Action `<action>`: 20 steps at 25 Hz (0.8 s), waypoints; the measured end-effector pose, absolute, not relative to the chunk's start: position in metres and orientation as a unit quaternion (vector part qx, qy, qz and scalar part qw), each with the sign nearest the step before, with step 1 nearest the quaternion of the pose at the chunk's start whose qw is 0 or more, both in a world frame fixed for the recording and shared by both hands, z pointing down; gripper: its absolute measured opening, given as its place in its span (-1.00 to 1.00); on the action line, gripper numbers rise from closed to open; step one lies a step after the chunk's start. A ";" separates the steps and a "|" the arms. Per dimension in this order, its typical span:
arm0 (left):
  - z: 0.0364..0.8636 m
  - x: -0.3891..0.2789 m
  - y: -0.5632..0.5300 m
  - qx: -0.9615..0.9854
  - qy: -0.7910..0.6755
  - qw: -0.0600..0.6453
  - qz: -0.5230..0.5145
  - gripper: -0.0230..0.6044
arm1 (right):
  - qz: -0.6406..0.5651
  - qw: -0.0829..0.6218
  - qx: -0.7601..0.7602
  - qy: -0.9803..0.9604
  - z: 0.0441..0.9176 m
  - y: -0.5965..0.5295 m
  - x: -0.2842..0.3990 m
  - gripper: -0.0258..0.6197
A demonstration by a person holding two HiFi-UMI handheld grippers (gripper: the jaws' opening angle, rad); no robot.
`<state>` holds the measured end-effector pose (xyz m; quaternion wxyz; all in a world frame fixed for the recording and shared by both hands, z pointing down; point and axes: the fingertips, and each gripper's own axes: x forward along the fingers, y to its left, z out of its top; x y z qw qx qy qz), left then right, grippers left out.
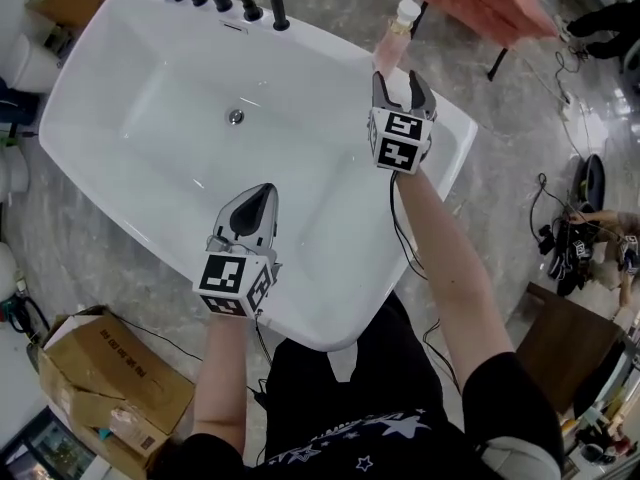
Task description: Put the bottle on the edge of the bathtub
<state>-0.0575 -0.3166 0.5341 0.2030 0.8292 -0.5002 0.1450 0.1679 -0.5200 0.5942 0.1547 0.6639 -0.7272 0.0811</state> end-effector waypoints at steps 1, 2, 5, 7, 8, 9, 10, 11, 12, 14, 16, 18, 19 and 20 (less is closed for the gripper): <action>0.532 -0.061 -0.309 0.830 -0.499 0.204 0.141 -0.88 | 0.081 0.157 0.662 -0.728 0.589 -0.510 0.163 -0.13; 0.528 -0.065 -0.301 0.832 -0.496 0.204 0.138 -0.88 | 0.082 0.158 0.660 -0.730 0.584 -0.500 0.159 -0.13; 0.512 -0.075 -0.272 0.842 -0.483 0.199 0.131 -0.88 | 0.088 0.151 0.658 -0.732 0.564 -0.463 0.143 -0.19; 0.500 -0.081 -0.248 0.851 -0.470 0.193 0.130 -0.88 | 0.090 0.139 0.664 -0.729 0.547 -0.438 0.133 -0.28; 0.496 -0.085 -0.235 0.856 -0.464 0.190 0.130 -0.88 | 0.091 0.135 0.667 -0.727 0.540 -0.426 0.127 -0.29; 0.492 -0.090 -0.224 0.858 -0.460 0.188 0.129 -0.88 | 0.089 0.133 0.668 -0.726 0.533 -0.413 0.120 -0.31; 0.489 -0.096 -0.214 0.860 -0.458 0.188 0.126 -0.88 | 0.087 0.133 0.669 -0.726 0.527 -0.401 0.114 -0.32; 0.487 -0.103 -0.205 0.860 -0.457 0.191 0.123 -0.88 | 0.086 0.132 0.670 -0.726 0.522 -0.388 0.107 -0.33; 0.485 -0.111 -0.196 0.860 -0.456 0.195 0.121 -0.88 | 0.087 0.130 0.669 -0.727 0.516 -0.375 0.100 -0.36; 0.482 -0.125 -0.179 0.860 -0.453 0.200 0.126 -0.88 | 0.095 0.124 0.663 -0.732 0.506 -0.346 0.086 -0.53; 0.481 -0.135 -0.162 0.861 -0.448 0.197 0.141 -0.88 | 0.105 0.123 0.656 -0.737 0.499 -0.316 0.075 -0.66; 0.482 -0.141 -0.146 0.861 -0.441 0.202 0.152 -0.88 | 0.118 0.125 0.650 -0.741 0.495 -0.289 0.068 -0.77; 0.483 -0.143 -0.139 0.861 -0.437 0.208 0.154 -0.88 | 0.123 0.126 0.647 -0.742 0.493 -0.277 0.065 -0.80; 0.483 -0.144 -0.131 0.862 -0.432 0.216 0.155 -0.88 | 0.126 0.128 0.646 -0.742 0.491 -0.265 0.063 -0.82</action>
